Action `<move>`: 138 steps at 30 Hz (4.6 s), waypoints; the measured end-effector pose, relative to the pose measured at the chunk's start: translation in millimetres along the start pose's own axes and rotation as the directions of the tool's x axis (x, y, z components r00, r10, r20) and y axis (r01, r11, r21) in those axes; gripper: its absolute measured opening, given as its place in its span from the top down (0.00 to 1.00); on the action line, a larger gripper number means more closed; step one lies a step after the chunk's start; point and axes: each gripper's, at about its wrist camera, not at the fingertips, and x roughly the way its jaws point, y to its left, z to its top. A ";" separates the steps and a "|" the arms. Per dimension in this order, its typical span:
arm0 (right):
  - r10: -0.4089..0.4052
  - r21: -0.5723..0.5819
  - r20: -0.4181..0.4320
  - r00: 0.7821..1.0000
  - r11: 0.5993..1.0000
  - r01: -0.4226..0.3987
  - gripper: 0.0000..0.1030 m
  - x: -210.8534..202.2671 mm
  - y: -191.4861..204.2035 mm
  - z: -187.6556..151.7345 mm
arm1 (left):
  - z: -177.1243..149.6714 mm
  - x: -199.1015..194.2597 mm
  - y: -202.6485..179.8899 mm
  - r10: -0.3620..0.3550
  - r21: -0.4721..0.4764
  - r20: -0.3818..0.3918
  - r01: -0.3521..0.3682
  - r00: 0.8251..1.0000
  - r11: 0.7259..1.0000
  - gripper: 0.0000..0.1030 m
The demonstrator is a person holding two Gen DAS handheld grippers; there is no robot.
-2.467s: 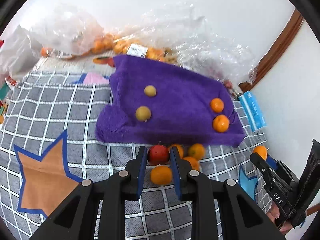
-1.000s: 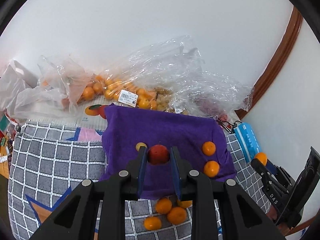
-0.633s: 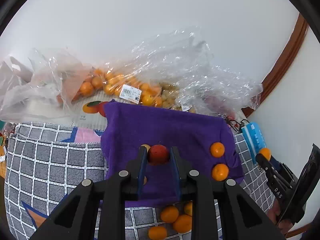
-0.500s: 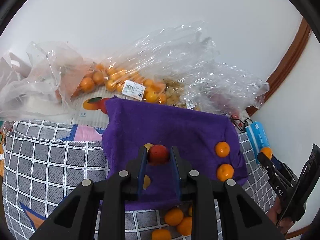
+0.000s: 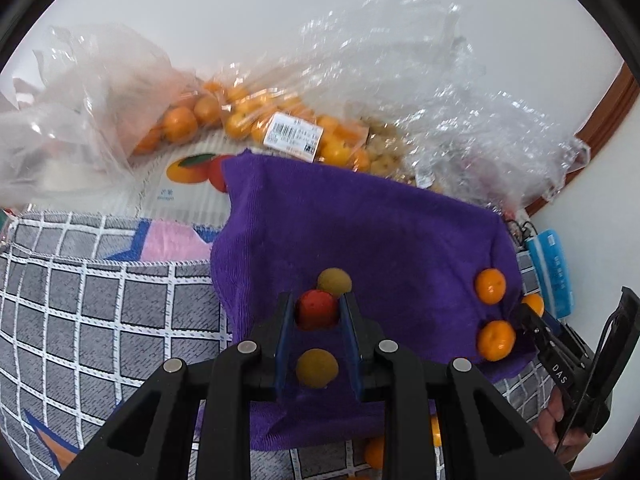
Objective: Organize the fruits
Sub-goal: 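Carry the orange and red fruit with both tools over the purple towel, then open both tools to drop the orange and red fruit onto the towel, then move both open tools back toward the fruit row beside the towel, then close the right tool on a large orange while the left tool grasps another orange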
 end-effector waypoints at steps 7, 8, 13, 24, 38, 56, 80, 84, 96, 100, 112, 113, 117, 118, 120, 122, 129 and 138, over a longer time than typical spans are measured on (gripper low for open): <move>0.000 -0.017 -0.021 1.000 1.000 -0.001 0.64 11.7 0.6 -2.2 | -2.4 17.5 -0.6 0.013 0.002 -0.028 -0.013 1.000 1.000 0.78; -0.002 -0.021 -0.024 1.000 1.000 0.001 0.64 13.2 1.1 -2.6 | -3.1 18.9 -1.6 0.016 0.003 -0.029 -0.015 0.999 1.000 0.78; 0.009 -0.014 -0.034 0.999 1.000 -0.009 0.64 19.0 0.3 -4.0 | -6.0 27.0 -0.3 0.038 0.008 -0.043 -0.038 0.998 0.999 0.78; -0.017 -0.034 -0.018 1.000 0.999 0.016 0.64 12.9 2.9 -4.8 | -10.7 35.2 0.0 0.048 0.014 -0.054 -0.047 0.997 0.999 0.78; -0.091 -0.026 0.084 0.992 0.995 0.093 0.55 -34.8 16.2 -1.4 | -14.2 0.9 -11.3 0.082 0.105 0.053 -0.088 0.995 0.991 0.55; -0.084 -0.066 0.142 0.986 0.993 0.094 0.55 -87.6 57.2 -29.8 | -47.1 -61.1 2.9 0.055 0.097 0.146 -0.069 0.988 0.993 0.50; 0.052 -0.046 -0.049 0.997 0.997 -0.055 0.55 -61.5 102.3 -76.3 | -89.5 -80.2 32.1 0.069 0.135 0.153 -0.090 0.986 0.987 0.50; 0.066 -0.053 -0.072 0.995 0.996 -0.069 0.55 -54.3 112.6 -79.6 | -91.5 -78.8 47.2 0.079 0.111 0.143 -0.096 0.987 0.989 0.50; 0.067 -0.070 -0.078 0.995 0.995 -0.073 0.55 -39.6 125.0 -79.9 | -94.1 -75.3 68.2 0.066 0.072 0.119 -0.075 0.991 0.995 0.50; 0.058 -0.073 -0.096 0.994 0.995 -0.065 0.55 -31.6 127.7 -75.6 | -95.3 -72.1 69.7 0.052 0.072 0.110 -0.060 0.993 0.996 0.50; 0.041 -0.083 -0.118 0.992 0.995 -0.050 0.66 -17.2 131.4 -70.8 | -95.4 -60.5 79.4 0.016 0.048 0.089 -0.021 0.996 0.999 0.50; 0.037 -0.085 -0.119 0.992 0.995 -0.048 0.66 -16.5 131.9 -70.5 | -95.5 -59.6 79.6 0.016 0.049 0.088 -0.020 0.996 0.999 0.50; 0.018 -0.114 -0.117 0.993 0.993 -0.032 0.66 -17.5 134.8 -70.5 | -95.1 -57.3 82.0 0.010 0.045 0.085 -0.014 0.996 0.999 0.50; 0.012 -0.115 -0.118 0.993 0.993 -0.026 0.66 -18.2 133.8 -70.4 | -94.9 -57.2 82.7 0.009 0.043 0.085 -0.013 0.996 0.999 0.50; 0.002 -0.115 -0.121 0.993 0.993 -0.016 0.66 -20.1 129.2 -70.8 | -94.6 -56.7 83.9 0.006 0.038 0.084 -0.009 0.996 0.999 0.50; -0.012 -0.115 -0.127 0.992 0.993 -0.003 0.66 -21.3 122.0 -72.5 | -94.5 -56.5 84.5 0.005 0.037 0.083 -0.008 0.997 0.999 0.50; -0.033 -0.109 -0.129 0.991 0.994 0.019 0.64 -22.8 102.2 -80.3 | -93.0 -55.2 83.7 0.008 0.030 0.077 -0.011 0.997 0.999 0.50; -0.053 -0.105 -0.131 0.990 0.994 0.040 0.65 -22.1 90.8 -93.9 | -95.3 -56.9 79.6 0.013 0.008 0.069 -0.014 0.998 1.000 0.50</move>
